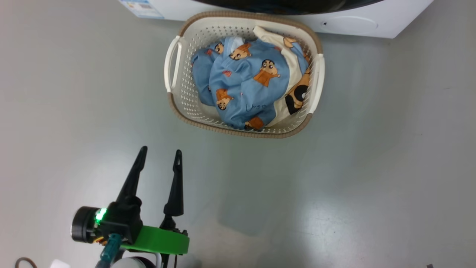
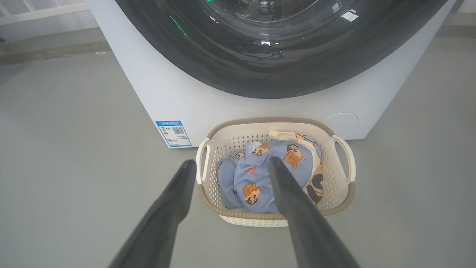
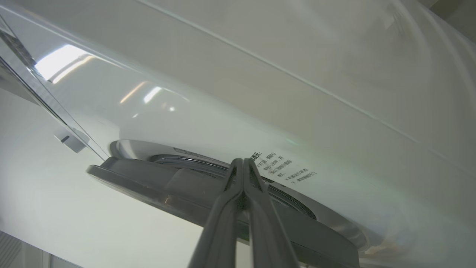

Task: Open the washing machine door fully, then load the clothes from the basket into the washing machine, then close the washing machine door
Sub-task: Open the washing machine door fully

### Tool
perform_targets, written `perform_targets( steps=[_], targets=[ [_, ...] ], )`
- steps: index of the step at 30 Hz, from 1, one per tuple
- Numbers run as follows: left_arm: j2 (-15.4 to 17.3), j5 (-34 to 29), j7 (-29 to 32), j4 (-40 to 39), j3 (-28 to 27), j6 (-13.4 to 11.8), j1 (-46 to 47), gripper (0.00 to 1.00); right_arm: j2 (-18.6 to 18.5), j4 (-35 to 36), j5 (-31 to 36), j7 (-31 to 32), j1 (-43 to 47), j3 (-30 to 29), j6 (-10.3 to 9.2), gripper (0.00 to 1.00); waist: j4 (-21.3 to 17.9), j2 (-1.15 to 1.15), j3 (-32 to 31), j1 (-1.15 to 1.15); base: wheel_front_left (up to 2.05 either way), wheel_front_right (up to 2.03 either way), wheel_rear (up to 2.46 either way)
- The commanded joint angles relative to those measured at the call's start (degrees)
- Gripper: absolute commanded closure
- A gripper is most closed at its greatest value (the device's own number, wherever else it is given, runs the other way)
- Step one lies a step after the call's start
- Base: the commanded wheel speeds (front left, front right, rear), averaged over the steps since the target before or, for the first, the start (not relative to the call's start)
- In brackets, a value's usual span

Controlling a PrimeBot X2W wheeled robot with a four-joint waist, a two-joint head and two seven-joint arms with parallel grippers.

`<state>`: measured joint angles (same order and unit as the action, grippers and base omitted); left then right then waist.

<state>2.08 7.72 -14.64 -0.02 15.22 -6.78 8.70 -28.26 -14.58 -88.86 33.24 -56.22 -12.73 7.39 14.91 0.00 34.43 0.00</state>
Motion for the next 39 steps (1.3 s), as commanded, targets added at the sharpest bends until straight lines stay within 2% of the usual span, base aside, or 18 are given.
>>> perform_targets(
  steps=[1, 11, 39],
  targets=[
    [0.80, 0.55, -0.36, -1.51, -1.42, -0.46, 0.41, 0.00, -0.93, 1.74, 0.48, 0.55, -0.68, 0.75, 0.10, 1.00, 0.92, 0.00, 1.05, 0.00, 0.00, 0.00, 0.00],
    [0.80, 1.82, -0.36, -2.46, 0.63, -2.35, 0.80, 0.00, -1.62, 1.94, 0.62, 0.89, -2.59, 3.84, 0.10, 1.00, 3.01, 0.00, 2.76, 0.00, 0.00, 0.00, 0.00],
    [0.80, 3.56, -0.36, -2.90, 3.27, -3.72, 1.17, 0.00, -4.31, 2.61, 0.80, 1.04, -7.19, 9.16, 0.10, 1.00, 4.63, 0.00, 4.48, 0.00, 0.00, 0.00, 0.00]
  ],
)
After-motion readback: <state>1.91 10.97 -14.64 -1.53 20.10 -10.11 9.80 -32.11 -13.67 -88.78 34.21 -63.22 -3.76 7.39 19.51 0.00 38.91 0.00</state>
